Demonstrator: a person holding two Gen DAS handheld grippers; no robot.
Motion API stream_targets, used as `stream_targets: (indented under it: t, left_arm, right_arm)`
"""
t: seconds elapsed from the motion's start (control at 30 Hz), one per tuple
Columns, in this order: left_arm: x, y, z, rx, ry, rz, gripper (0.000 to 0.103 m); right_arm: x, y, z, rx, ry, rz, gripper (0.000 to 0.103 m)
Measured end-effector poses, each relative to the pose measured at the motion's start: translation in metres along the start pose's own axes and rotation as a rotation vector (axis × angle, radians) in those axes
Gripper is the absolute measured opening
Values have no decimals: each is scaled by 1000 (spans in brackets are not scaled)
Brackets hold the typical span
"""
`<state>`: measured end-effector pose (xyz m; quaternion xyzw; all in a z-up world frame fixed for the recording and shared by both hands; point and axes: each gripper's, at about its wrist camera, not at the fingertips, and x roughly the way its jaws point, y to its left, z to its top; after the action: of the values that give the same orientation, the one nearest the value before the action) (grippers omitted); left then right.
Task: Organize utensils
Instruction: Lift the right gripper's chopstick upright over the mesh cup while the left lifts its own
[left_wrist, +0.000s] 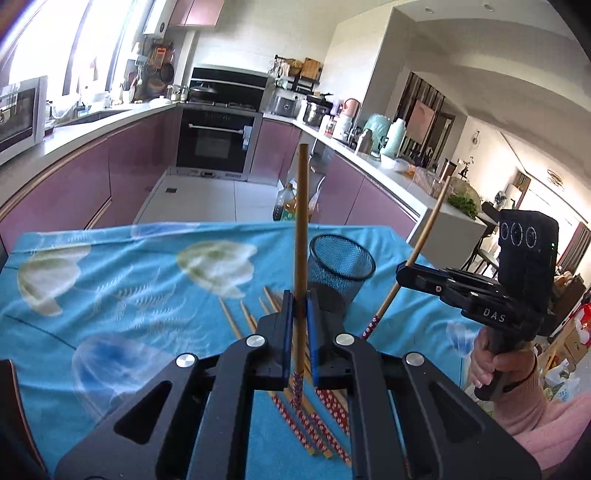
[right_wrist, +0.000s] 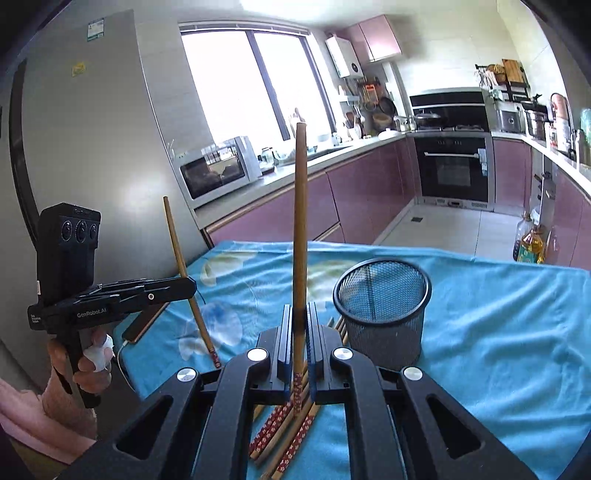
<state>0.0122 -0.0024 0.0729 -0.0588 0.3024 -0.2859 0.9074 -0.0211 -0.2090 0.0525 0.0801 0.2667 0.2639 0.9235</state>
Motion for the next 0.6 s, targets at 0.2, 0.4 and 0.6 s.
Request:
stream_targets:
  t: [0.2, 0.4, 0.6]
  left_arm:
    - [-1, -17, 40, 14, -64, -43, 8]
    - [4, -47, 84, 60, -121, -65, 8]
    - [25, -73, 117, 98, -131, -77, 8]
  right_arm:
    - [-14, -9, 28, -17, -60, 4, 6]
    - [-27, -24, 62, -23, -122, -20, 6]
    - [-25, -43, 79, -22, -138, -63, 6]
